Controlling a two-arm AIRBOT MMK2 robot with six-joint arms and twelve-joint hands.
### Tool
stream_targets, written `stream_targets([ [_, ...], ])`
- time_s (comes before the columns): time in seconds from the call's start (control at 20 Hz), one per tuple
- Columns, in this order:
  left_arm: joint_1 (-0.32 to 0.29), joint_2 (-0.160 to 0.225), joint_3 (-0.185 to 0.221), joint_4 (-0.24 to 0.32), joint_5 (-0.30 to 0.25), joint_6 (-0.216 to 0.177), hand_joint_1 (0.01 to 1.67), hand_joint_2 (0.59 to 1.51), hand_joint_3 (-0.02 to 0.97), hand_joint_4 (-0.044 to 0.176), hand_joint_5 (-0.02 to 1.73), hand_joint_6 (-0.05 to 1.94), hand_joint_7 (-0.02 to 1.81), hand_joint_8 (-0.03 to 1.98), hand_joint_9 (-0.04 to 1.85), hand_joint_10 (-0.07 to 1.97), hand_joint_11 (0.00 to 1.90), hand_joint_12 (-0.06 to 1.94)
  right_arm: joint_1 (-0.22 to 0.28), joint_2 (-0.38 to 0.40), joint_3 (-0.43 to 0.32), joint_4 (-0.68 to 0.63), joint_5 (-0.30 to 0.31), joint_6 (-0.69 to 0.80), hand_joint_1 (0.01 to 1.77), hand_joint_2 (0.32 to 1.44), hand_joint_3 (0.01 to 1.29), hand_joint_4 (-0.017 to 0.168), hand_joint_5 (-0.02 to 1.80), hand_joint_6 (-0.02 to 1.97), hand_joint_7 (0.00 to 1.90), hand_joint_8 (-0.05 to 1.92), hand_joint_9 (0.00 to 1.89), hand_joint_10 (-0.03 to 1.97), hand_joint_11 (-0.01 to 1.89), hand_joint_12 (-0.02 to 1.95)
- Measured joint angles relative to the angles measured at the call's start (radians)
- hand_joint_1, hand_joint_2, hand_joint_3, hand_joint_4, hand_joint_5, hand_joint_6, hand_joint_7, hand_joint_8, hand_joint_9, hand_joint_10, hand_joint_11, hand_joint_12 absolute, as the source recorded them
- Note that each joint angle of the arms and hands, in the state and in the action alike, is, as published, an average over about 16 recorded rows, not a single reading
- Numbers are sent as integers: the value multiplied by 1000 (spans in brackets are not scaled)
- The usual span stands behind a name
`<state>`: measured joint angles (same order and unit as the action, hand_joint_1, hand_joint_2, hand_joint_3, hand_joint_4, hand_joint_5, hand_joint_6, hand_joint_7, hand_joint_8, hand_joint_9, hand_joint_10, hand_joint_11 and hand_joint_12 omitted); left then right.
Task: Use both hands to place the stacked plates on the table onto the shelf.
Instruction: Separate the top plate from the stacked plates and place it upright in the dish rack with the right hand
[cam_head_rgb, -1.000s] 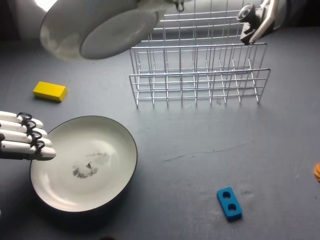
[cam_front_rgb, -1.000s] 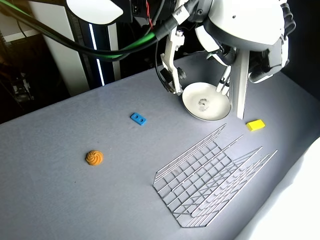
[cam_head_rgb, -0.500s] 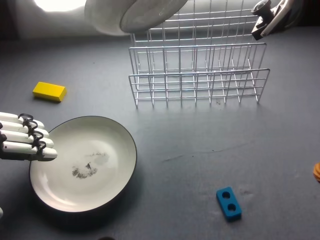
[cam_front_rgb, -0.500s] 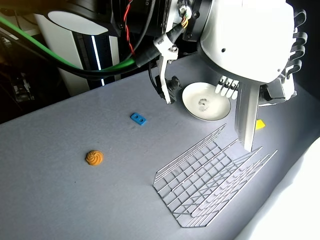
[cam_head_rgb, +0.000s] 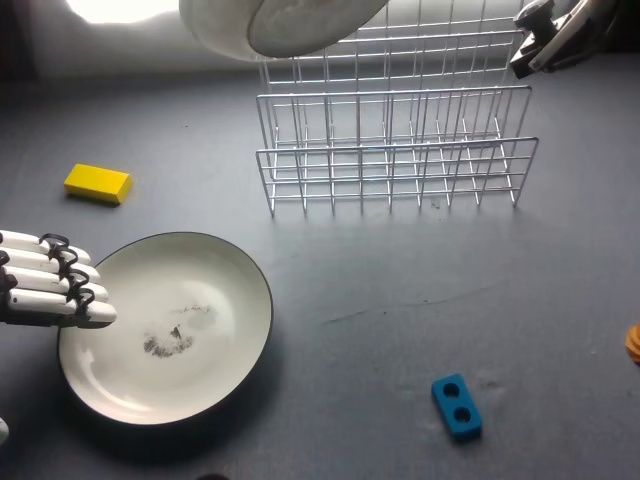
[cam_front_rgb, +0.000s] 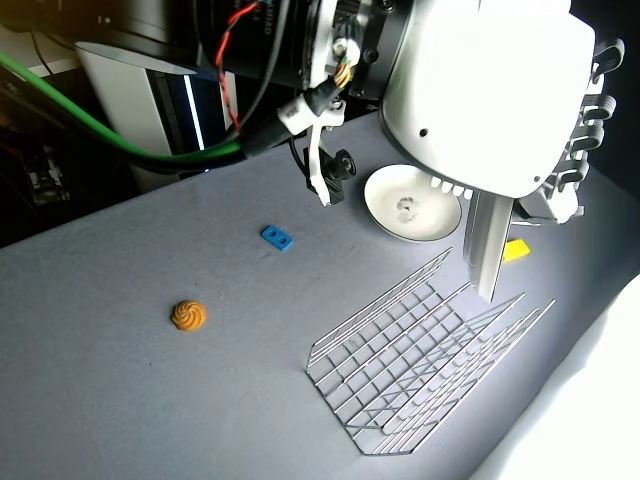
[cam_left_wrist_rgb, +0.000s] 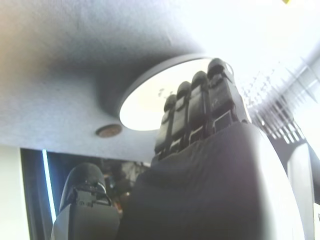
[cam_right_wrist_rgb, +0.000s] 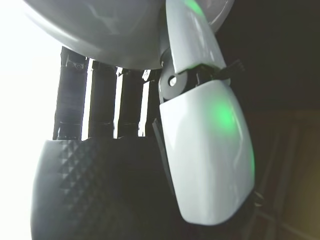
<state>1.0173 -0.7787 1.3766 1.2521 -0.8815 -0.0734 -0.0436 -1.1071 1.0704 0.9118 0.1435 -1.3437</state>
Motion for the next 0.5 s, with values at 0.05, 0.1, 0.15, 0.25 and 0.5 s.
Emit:
stream_targets([
  [0.05,1,-1,1,0,0,0,18,1088,10,-2,37,7,56,11,33,4,27,10,-2,1,3,13,2,-1,1374,1015,19,-8,896,936,996,946,935,1122,765,1094],
  [0.1,2,-2,1,0,1,0,18,1088,10,-2,36,7,55,11,33,4,27,10,-4,2,7,26,3,-1,1374,1015,19,-8,896,936,996,947,935,1126,764,1097],
  [0.15,2,-3,2,0,1,0,18,1087,10,-2,35,7,55,11,33,4,27,10,-6,3,11,39,4,-2,1374,1015,19,-8,895,936,995,948,935,1129,762,1100],
  [0.25,4,-5,3,0,1,0,18,1086,10,-3,37,7,57,11,35,3,29,12,-10,4,22,64,6,-4,1374,1015,19,-8,895,936,995,947,935,1131,759,1103],
  [0.5,7,-8,6,0,3,0,18,1088,10,-3,42,7,63,12,47,3,35,21,-21,3,53,129,6,-7,1376,1018,19,-8,896,936,994,942,936,1131,760,1103],
])
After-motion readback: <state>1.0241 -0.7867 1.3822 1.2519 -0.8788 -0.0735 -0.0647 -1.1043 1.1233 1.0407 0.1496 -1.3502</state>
